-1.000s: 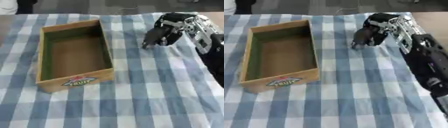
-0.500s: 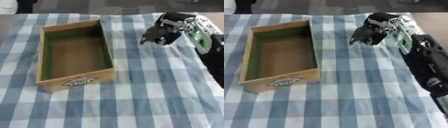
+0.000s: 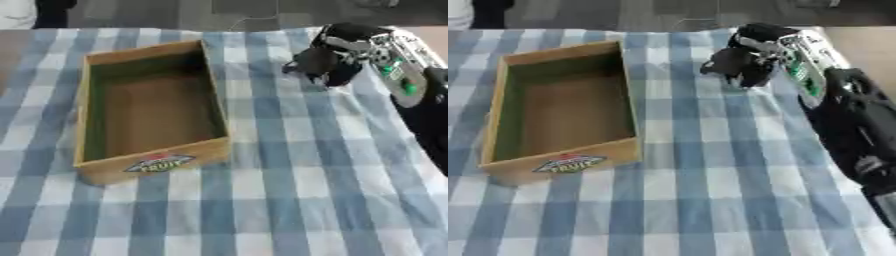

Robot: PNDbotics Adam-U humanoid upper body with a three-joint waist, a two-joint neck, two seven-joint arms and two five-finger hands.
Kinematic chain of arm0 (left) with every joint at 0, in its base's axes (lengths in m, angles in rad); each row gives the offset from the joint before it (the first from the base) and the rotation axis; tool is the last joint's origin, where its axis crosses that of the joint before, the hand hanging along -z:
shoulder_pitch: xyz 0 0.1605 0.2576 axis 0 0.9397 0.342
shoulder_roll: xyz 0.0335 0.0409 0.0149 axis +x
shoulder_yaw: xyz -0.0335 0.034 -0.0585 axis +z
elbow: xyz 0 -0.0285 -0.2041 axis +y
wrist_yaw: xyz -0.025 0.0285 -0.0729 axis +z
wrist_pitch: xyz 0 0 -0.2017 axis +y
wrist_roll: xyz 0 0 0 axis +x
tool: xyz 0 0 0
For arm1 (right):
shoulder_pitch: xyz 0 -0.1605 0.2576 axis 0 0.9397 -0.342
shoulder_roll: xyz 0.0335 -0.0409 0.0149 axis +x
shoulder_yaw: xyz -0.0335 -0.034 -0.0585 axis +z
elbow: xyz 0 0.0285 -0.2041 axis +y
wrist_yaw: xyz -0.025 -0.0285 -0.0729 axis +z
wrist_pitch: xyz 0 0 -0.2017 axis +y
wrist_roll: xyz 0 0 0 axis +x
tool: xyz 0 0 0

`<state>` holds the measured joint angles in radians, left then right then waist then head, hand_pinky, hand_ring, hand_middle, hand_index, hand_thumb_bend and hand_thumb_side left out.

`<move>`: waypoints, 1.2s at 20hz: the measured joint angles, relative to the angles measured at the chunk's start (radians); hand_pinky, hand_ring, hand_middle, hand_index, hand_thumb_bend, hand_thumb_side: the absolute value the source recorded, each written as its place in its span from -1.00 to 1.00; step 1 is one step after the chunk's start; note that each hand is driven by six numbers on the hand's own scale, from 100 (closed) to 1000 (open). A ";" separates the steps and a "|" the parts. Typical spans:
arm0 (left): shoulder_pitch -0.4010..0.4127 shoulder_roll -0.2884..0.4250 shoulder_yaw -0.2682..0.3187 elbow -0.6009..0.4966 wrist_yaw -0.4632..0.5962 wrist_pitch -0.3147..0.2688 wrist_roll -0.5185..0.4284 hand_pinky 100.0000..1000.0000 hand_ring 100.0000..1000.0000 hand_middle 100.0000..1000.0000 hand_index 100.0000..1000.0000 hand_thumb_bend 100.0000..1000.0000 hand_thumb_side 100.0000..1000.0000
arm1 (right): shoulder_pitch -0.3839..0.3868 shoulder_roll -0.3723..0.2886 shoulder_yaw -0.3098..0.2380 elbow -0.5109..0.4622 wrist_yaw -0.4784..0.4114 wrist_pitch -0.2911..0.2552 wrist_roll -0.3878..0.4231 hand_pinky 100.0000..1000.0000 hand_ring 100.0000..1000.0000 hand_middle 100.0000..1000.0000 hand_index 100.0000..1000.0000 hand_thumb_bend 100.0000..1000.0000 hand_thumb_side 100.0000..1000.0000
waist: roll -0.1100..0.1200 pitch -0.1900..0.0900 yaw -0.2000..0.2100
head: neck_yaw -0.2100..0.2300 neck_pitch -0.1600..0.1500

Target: Pick up objects on the table and place them in the box.

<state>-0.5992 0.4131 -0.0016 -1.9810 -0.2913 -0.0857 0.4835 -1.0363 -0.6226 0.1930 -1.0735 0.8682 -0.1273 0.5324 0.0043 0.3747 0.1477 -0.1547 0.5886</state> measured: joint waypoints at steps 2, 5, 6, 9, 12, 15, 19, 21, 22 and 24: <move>0.000 0.000 0.000 0.000 0.000 0.000 0.000 0.87 0.97 0.83 0.88 -1.00 0.47 | -0.006 0.000 0.002 -0.007 -0.008 -0.003 0.006 0.58 0.51 -0.45 -0.34 -1.00 -0.87 | -0.001 -0.004 0.000 | 0.001 0.000; 0.000 0.000 0.000 0.000 0.000 0.000 0.000 0.87 0.97 0.83 0.88 -1.00 0.47 | -0.008 0.000 0.005 -0.012 -0.015 -0.003 0.013 0.58 0.51 -0.45 -0.34 -1.00 -0.87 | -0.001 -0.005 -0.001 | 0.002 0.000; 0.000 0.000 0.000 0.000 0.000 0.000 0.000 0.87 0.97 0.83 0.88 -1.00 0.47 | -0.009 0.000 0.005 -0.013 -0.016 -0.004 0.014 0.58 0.51 -0.45 -0.34 -1.00 -0.87 | -0.001 -0.005 -0.001 | 0.002 0.000; 0.000 0.000 0.000 0.000 0.000 -0.001 0.000 0.86 0.96 0.83 0.88 -1.00 0.46 | -0.015 0.000 0.012 -0.020 -0.017 -0.008 0.017 0.56 0.37 -0.64 -0.67 -1.00 -0.84 | -0.006 -0.018 -0.002 | 0.002 0.000; 0.000 0.000 0.000 0.000 0.000 -0.002 0.000 0.86 0.96 0.83 0.88 -1.00 0.46 | -0.040 0.000 0.024 -0.048 -0.021 -0.016 0.025 0.57 0.36 -0.65 -0.66 -1.00 -0.83 | -0.015 -0.046 -0.004 | 0.004 0.002; 0.000 -0.001 0.000 0.000 0.000 -0.004 -0.001 0.86 0.96 0.83 0.88 -1.00 0.46 | -0.057 0.000 0.037 -0.074 -0.023 -0.027 0.036 0.57 0.35 -0.64 -0.64 -1.00 -0.82 | -0.019 -0.051 -0.005 | 0.004 0.007; 0.000 -0.001 0.000 0.000 0.000 -0.007 -0.003 0.86 0.96 0.83 0.88 -1.00 0.46 | -0.086 0.007 0.057 -0.115 -0.029 -0.040 0.050 0.57 0.35 -0.65 -0.64 -1.00 -0.82 | -0.025 -0.071 -0.005 | 0.004 0.011; 0.000 -0.001 0.000 0.000 0.000 -0.007 -0.004 0.86 0.96 0.83 0.88 -1.00 0.46 | -0.101 0.020 0.068 -0.136 -0.036 -0.045 0.059 0.57 0.35 -0.65 -0.64 -1.00 -0.81 | -0.026 -0.077 -0.003 | 0.003 0.016; 0.000 -0.001 0.000 0.000 0.000 -0.007 -0.004 0.86 0.96 0.83 0.88 -1.00 0.46 | -0.107 0.028 0.073 -0.145 -0.040 -0.047 0.065 0.57 0.35 -0.65 -0.63 -1.00 -0.81 | -0.026 -0.079 -0.002 | 0.003 0.016; 0.000 -0.003 0.000 0.000 0.000 -0.008 -0.005 0.86 0.96 0.83 0.88 -1.00 0.46 | -0.123 0.043 0.081 -0.160 -0.048 -0.049 0.076 0.57 0.35 -0.65 -0.63 -1.00 -0.81 | -0.028 -0.085 0.000 | 0.003 0.017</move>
<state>-0.5988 0.4096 -0.0021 -1.9811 -0.2913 -0.0935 0.4789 -1.1598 -0.5793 0.2738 -1.2331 0.8204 -0.1763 0.6086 -0.0240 0.2899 0.1479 -0.1515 0.6055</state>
